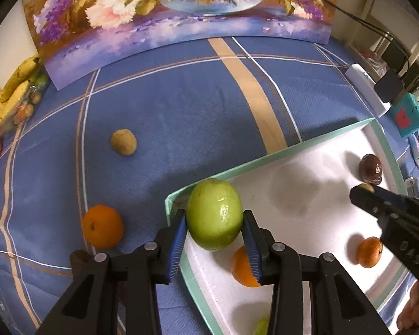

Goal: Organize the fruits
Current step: 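Carry the tan fruit and green pear over the white tray with both tools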

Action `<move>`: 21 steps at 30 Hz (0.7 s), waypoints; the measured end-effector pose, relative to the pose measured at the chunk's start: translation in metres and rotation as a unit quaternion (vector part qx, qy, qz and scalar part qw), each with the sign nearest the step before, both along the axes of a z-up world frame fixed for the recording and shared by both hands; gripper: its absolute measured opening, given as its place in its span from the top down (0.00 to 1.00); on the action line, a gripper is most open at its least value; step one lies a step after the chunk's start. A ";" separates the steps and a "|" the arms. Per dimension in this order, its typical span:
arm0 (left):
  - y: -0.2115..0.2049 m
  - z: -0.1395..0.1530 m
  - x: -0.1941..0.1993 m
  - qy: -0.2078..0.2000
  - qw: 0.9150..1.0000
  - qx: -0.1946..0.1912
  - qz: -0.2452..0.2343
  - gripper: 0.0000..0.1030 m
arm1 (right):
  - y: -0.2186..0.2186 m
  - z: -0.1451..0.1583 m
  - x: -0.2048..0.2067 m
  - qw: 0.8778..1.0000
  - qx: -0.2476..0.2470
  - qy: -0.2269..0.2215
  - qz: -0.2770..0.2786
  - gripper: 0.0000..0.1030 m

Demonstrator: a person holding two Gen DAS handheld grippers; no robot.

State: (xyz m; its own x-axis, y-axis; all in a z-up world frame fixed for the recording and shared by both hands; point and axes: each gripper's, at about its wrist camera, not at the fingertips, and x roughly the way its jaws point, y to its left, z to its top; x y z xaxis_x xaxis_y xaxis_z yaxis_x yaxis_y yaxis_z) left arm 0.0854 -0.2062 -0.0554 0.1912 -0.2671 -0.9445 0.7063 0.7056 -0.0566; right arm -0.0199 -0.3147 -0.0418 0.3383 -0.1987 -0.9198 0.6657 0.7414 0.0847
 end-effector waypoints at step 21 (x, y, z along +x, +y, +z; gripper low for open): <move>-0.006 -0.003 -0.003 -0.005 1.000 0.006 -0.010 0.59 | -0.001 -0.026 -0.001 0.999 0.001 0.033 -0.001 0.74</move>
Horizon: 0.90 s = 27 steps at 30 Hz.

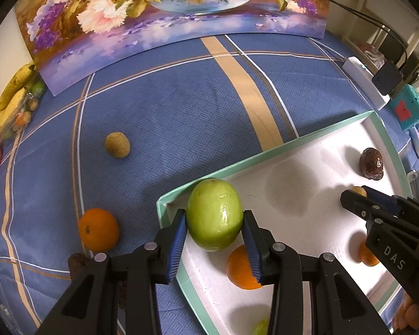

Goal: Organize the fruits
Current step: 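Carry the tan fruit and green pear over the white tray with both tools, then open the right tool to drop the tan fruit while the left tool releases the pear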

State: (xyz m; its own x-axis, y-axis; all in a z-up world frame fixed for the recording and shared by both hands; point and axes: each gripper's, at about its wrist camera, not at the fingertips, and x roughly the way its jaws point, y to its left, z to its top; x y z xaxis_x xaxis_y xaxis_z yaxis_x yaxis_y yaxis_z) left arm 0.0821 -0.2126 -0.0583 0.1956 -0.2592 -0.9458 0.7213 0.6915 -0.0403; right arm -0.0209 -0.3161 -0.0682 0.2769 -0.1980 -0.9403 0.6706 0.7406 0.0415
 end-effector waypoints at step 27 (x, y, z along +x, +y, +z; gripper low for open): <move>0.025 0.078 0.013 -0.035 0.997 -0.072 0.018 0.56 | 0.007 0.067 -0.009 0.997 -0.057 -0.046 0.010 0.73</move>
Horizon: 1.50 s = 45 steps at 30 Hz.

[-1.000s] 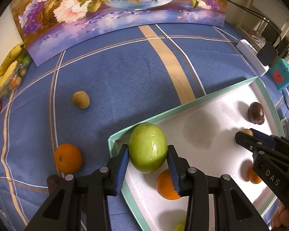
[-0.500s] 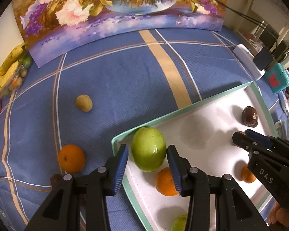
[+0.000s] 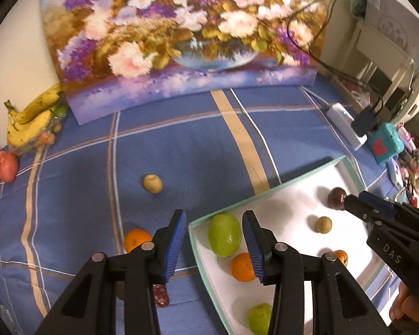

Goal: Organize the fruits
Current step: 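Open the right tool to drop the tan fruit while the left tool releases the pear, then move both open tools back toward the two dark dates on the cloth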

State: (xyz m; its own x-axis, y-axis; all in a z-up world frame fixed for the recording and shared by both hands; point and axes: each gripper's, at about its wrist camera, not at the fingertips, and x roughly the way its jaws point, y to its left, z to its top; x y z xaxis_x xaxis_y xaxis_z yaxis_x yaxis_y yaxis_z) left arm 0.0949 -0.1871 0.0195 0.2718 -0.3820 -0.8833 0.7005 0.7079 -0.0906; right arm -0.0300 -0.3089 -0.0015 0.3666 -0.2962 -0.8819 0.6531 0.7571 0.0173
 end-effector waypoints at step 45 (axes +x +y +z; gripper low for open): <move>0.111 -0.006 0.050 -0.013 0.991 0.043 0.129 0.00 | 0.025 -0.013 0.015 0.999 -0.021 0.012 0.028 0.03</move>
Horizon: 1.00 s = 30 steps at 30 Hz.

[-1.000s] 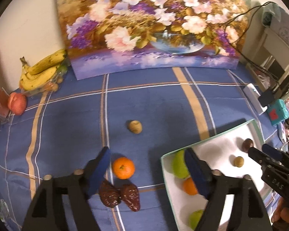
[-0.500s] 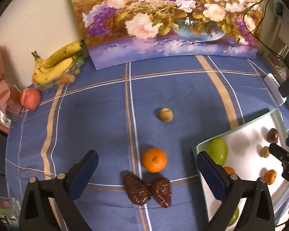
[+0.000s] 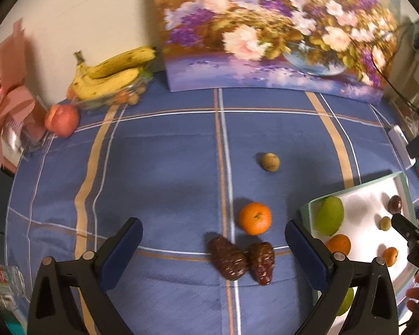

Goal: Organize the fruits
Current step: 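Move both open tools back toward the two dark dates on the cloth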

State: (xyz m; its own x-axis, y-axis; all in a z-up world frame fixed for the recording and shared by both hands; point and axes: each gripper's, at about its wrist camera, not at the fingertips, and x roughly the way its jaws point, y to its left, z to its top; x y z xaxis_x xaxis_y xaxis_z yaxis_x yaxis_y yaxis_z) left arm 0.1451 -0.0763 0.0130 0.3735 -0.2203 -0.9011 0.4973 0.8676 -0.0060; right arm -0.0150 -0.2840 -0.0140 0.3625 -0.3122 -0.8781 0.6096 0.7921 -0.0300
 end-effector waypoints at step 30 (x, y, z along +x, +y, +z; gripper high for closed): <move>0.120 -0.007 0.026 0.046 0.980 -0.130 0.140 0.00 | 0.114 -0.014 0.069 0.990 0.041 -0.037 0.127 0.03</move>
